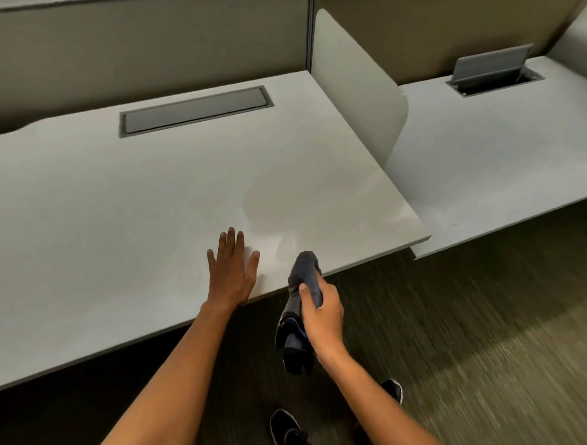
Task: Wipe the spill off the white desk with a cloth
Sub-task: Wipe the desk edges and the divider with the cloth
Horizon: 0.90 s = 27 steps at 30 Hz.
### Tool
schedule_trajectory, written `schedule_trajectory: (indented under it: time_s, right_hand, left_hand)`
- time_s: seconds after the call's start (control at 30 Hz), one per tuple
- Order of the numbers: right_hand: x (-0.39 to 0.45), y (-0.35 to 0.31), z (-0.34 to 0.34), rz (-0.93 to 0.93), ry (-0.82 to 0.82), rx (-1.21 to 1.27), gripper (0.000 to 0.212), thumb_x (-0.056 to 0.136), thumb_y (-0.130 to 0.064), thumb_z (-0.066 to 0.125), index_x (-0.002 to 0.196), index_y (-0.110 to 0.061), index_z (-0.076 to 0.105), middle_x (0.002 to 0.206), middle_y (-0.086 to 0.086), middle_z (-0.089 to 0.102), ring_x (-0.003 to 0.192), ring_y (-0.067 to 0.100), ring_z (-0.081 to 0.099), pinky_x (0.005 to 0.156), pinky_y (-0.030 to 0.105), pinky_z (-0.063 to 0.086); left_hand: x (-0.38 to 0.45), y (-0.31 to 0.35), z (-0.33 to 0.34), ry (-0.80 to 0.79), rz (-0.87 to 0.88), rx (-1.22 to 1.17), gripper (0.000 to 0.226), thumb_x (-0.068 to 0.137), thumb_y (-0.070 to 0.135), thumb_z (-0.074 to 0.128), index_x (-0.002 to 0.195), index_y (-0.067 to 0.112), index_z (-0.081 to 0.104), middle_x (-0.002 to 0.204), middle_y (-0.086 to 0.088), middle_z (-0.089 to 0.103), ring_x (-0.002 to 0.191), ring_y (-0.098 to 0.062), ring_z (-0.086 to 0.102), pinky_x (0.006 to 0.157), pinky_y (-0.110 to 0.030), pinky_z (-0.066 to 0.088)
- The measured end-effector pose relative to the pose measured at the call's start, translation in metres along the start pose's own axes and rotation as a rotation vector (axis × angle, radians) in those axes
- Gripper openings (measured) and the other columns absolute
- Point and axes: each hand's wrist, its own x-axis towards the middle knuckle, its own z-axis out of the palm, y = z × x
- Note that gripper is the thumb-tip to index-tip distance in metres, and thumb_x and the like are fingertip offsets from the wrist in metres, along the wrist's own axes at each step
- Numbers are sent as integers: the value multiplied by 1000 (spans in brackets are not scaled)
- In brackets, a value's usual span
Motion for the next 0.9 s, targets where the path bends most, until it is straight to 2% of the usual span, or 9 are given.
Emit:
schedule_trajectory:
  time_s: [0.1,0.17,0.23,0.33,0.4,0.5,0.67,0.77,0.9]
  right_hand:
    - [28,-13,-37,-113,116,-32,17,95,-29,58,112,-33,58,116,-6,54,100,3,55,81,9,42]
    - [61,-25,-66,-141,210,-106,11,95,-30,57,106,-31,58,118,0,57,102,10,58,90,26,52]
    - [99,-33,-92,-195,262,-278,23,97,-29,54,116,-18,60,121,8,57,109,21,58,99,44,50]
    - [146,-39,-117,-201,194,-571,47,99,-30,50,144,-16,43,141,13,46,125,29,49,110,47,40]
    - [170,-34,-119,-199,118,-825,50,100,-26,48,147,-16,37,147,17,37,131,33,41,112,46,34]
    - [187,-30,-101,-268,63,-1063,41,98,-16,46,139,-14,46,144,20,39,130,37,39,108,44,32]
    - [174,-32,-39,-260,53,-997,49,98,-13,47,146,-18,39,151,14,28,127,39,32,105,40,34]
    - [145,-37,9,-413,-65,-974,53,94,-9,51,145,-16,40,149,16,33,124,37,34,104,39,35]
    - [95,-29,62,-579,-259,-1027,58,91,-17,56,147,-20,40,151,14,34,123,39,38,102,40,40]
  left_hand:
    - [-2,-11,-6,8,0,4,67,105,49,23,160,17,3,168,0,-10,154,-14,-15,123,-46,-10]
    - [-2,-19,-7,10,9,52,67,105,49,22,160,16,2,168,0,-10,153,-14,-15,123,-46,-11]
    - [1,-27,-8,17,11,106,67,105,50,22,160,16,4,168,-1,-10,154,-16,-15,123,-47,-10]
    - [4,-37,-10,27,5,140,68,104,49,23,160,15,6,168,-3,-8,154,-18,-12,123,-49,-8]
    - [5,-40,-9,13,-1,136,68,104,48,24,160,14,6,168,-4,-7,155,-19,-11,124,-50,-6]
    - [4,-40,-2,11,18,237,66,105,46,23,159,12,9,168,-8,-4,155,-22,-7,124,-53,-2]
    - [5,-39,1,19,17,263,67,103,47,21,160,13,9,168,-8,-4,155,-22,-7,124,-53,-1]
    - [6,-41,1,11,15,269,68,103,48,21,160,14,8,168,-7,-5,155,-21,-7,124,-53,-2]
    - [6,-42,1,16,13,260,68,103,48,23,160,15,10,169,-7,-4,155,-21,-7,124,-52,-2]
